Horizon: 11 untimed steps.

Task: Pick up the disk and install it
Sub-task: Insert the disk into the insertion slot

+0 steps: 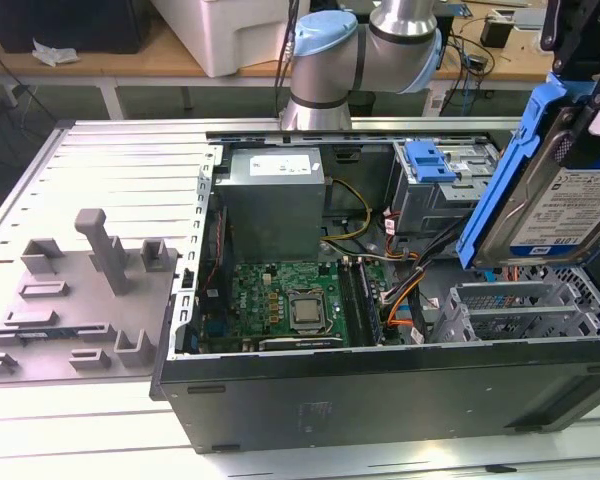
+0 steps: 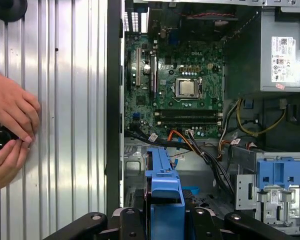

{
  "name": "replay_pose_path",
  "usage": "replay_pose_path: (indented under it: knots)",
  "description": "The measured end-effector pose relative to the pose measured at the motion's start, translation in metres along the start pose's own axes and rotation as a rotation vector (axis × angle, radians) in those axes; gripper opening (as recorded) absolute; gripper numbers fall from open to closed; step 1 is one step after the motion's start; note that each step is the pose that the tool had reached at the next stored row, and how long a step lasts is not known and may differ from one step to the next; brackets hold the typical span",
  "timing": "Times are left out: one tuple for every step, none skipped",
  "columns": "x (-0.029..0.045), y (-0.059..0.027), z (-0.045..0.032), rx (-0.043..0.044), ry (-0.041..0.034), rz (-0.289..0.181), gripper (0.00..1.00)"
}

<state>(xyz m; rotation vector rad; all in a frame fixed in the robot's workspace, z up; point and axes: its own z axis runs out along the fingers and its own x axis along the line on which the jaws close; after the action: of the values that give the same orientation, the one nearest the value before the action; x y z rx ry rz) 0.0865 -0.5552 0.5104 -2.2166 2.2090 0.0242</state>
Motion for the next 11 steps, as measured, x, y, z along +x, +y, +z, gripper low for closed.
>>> replay_pose_path:
  knots:
    - [0.0000, -0.0003, 0.0003, 0.0000, -0.0001, 0.000, 0.36]
    - [0.0000, -0.0007, 0.0007, 0.0000, -0.0001, 0.000, 0.36]
    - [0.0000, -0.0010, 0.0010, 0.0001, -0.0001, 0.000, 0.36]
    - [0.0001, -0.0013, 0.0014, 0.0000, -0.0001, 0.000, 0.36]
    - [0.0003, -0.0016, 0.0018, 0.0000, -0.0001, 0.000, 0.36]
    - [0.0004, -0.0018, 0.0020, 0.0000, -0.0001, 0.000, 0.36]
    - [0.0008, -0.0025, 0.0026, 0.0000, -0.0001, 0.000, 0.36]
    - [0.0014, -0.0033, 0.0034, 0.0000, -0.0002, 0.000, 0.36]
    - [0.0018, -0.0041, 0.0039, 0.0000, -0.0001, 0.000, 0.36]
    - [0.0020, -0.0045, 0.0044, 0.0000, -0.0002, 0.000, 0.36]
    - [0.0022, -0.0050, 0.0048, 0.0001, -0.0003, 0.000, 0.36]
